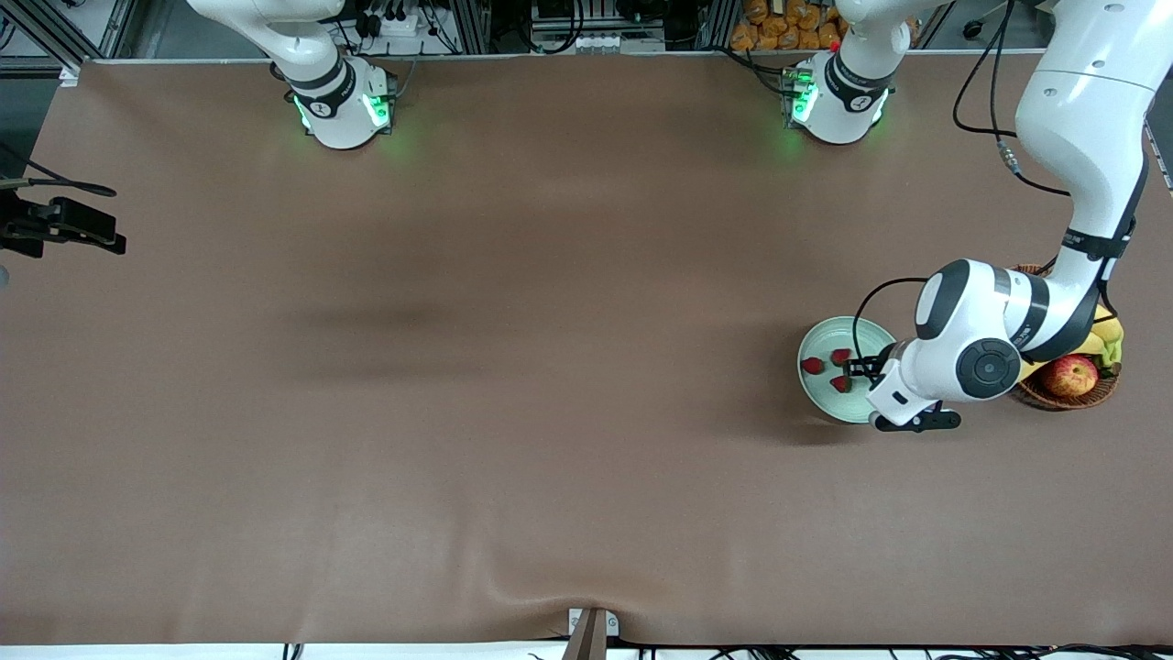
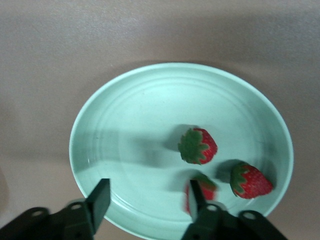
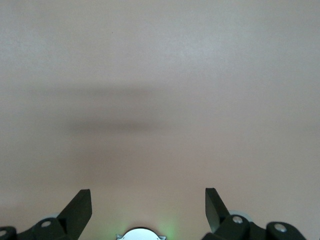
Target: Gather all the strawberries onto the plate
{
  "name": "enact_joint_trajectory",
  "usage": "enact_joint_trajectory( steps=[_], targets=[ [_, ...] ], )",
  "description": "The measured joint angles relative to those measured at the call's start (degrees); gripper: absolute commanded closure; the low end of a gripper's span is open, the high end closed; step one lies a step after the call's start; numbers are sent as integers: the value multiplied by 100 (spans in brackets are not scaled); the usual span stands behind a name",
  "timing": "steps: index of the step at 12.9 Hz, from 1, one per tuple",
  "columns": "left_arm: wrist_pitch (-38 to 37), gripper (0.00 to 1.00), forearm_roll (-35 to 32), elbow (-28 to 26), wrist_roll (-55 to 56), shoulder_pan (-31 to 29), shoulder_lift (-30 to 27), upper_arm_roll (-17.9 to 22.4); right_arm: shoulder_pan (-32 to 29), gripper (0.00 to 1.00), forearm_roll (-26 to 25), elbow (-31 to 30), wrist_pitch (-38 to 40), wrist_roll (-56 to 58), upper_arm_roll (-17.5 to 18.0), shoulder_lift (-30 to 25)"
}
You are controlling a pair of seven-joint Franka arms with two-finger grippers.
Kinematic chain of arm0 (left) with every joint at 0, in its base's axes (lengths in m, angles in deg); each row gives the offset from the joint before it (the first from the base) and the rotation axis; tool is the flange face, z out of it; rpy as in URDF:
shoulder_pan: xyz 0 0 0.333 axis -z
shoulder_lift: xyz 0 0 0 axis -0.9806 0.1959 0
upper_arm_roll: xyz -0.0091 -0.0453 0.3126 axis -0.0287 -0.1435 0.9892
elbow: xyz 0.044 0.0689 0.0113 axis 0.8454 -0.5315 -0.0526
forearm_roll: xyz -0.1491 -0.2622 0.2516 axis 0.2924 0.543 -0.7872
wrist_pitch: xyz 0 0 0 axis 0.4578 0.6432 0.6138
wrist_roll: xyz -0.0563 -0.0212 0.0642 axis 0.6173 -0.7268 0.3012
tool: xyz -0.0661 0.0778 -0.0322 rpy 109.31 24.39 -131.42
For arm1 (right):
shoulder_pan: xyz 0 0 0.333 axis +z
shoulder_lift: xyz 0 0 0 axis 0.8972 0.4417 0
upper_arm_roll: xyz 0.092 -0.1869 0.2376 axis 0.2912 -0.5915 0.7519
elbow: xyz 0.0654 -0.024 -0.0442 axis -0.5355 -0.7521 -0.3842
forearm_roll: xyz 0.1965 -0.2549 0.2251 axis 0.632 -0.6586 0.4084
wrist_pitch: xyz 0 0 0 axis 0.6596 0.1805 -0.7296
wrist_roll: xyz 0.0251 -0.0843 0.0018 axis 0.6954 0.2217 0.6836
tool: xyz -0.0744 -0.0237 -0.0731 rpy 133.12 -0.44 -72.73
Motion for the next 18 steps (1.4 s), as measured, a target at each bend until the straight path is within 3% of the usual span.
enact_joint_trajectory(
  steps=[4, 7, 11, 18],
  targets=[
    [-160, 0, 126, 312, 6, -51, -300, -204, 26, 0, 1, -13, 61, -117, 3, 20],
    [-935, 0, 585, 1075, 2, -51, -737, -356, 93, 0, 47, -22, 216, -274, 5, 23],
    [-1401, 0, 647, 1778, 2, -54, -1438, -454, 99, 0, 61, -16, 321, -286, 4, 16],
    [-2809, 0, 1204, 2225, 2, -52, -2569, -470, 96, 0, 71, -1, 347, -286, -3, 5]
  ],
)
